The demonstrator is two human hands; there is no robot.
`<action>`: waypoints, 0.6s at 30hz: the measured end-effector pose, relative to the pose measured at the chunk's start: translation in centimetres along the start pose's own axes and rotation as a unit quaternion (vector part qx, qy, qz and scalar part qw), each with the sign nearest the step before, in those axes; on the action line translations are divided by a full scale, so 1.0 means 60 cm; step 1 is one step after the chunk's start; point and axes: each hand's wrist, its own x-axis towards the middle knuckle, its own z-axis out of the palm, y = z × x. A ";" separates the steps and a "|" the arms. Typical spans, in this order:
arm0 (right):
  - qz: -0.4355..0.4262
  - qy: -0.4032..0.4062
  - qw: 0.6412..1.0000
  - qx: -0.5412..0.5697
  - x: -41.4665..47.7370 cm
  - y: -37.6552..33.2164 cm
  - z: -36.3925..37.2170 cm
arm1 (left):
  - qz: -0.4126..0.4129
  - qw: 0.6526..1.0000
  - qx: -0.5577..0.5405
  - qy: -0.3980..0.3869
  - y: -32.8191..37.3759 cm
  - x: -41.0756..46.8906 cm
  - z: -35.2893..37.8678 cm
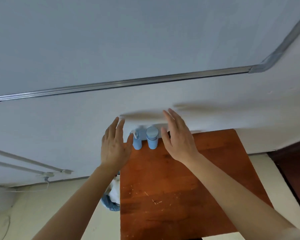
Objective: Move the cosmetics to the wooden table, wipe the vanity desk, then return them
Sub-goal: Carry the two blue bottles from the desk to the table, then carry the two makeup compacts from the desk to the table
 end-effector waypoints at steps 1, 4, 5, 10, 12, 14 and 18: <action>-0.007 0.018 0.999 -0.029 -0.006 0.002 -0.016 | 0.031 0.999 0.010 0.023 0.003 0.000 -0.012; 0.004 0.058 0.991 -0.120 -0.048 0.014 -0.060 | 0.104 0.991 0.007 0.081 0.025 -0.010 -0.029; 0.025 0.065 0.987 -0.146 -0.070 0.020 -0.073 | 0.121 0.989 -0.006 0.090 0.037 -0.016 -0.027; 0.171 0.092 0.958 -0.210 -0.215 0.054 -0.141 | 0.193 0.979 -0.062 0.022 0.154 -0.053 0.003; 0.221 0.112 0.942 -0.227 -0.283 0.064 -0.181 | 0.241 0.968 -0.073 -0.013 0.220 -0.067 0.013; 0.267 0.143 0.921 -0.245 -0.356 0.070 -0.230 | 0.297 0.950 -0.084 -0.043 0.294 -0.088 0.019; 0.345 0.216 0.865 -0.292 -0.521 0.070 -0.344 | 0.401 0.907 -0.107 -0.076 0.457 -0.163 0.019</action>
